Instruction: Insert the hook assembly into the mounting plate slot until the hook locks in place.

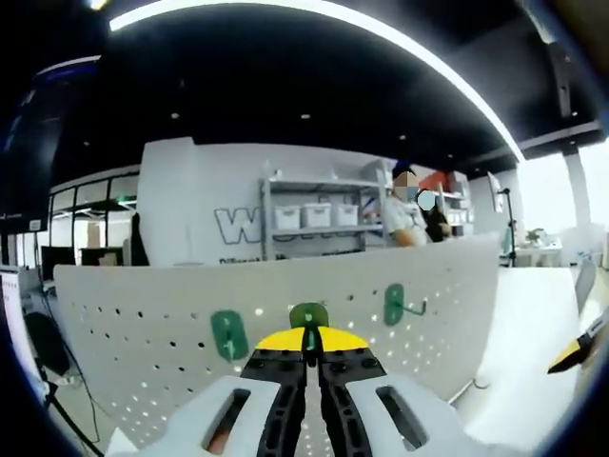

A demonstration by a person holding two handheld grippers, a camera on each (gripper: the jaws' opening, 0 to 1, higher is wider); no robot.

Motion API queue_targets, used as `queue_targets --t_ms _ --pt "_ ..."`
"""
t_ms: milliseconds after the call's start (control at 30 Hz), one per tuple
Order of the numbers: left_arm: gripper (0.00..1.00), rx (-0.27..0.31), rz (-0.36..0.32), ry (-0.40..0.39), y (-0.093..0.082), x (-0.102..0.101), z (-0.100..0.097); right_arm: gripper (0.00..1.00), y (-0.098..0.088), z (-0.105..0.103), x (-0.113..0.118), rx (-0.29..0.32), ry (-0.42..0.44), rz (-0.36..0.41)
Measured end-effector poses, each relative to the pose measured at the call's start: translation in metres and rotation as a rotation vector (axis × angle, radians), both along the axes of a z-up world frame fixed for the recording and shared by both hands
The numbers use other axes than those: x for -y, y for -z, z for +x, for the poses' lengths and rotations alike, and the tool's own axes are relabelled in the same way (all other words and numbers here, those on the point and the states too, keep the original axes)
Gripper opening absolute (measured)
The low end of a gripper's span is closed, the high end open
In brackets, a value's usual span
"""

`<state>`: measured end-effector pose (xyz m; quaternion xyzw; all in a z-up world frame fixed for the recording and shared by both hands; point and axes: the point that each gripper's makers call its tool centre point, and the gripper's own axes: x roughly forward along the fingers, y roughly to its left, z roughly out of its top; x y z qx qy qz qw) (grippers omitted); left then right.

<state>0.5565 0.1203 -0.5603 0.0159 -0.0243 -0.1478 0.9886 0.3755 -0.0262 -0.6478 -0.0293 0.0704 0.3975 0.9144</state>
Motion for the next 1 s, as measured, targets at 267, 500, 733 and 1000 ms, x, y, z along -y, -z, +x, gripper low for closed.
queue_targets --t_ms 267,500,733,1000 --pt "0.03 0.003 0.017 -0.015 0.002 -0.003 0.01 0.85 -0.001 0.004 0.0 0.014 0.002 0.008" --pt "0.03 0.003 0.025 -0.023 0.003 -0.005 0.015 0.84 -0.001 0.008 0.001 0.013 0.007 0.02" --pt "0.03 0.009 0.037 -0.034 0.004 -0.005 0.02 0.84 0.001 0.01 0.001 0.004 0.004 0.022" --pt "0.03 0.025 0.066 -0.047 0.002 -0.005 0.021 0.83 0.003 0.011 0.002 -0.004 0.004 0.021"
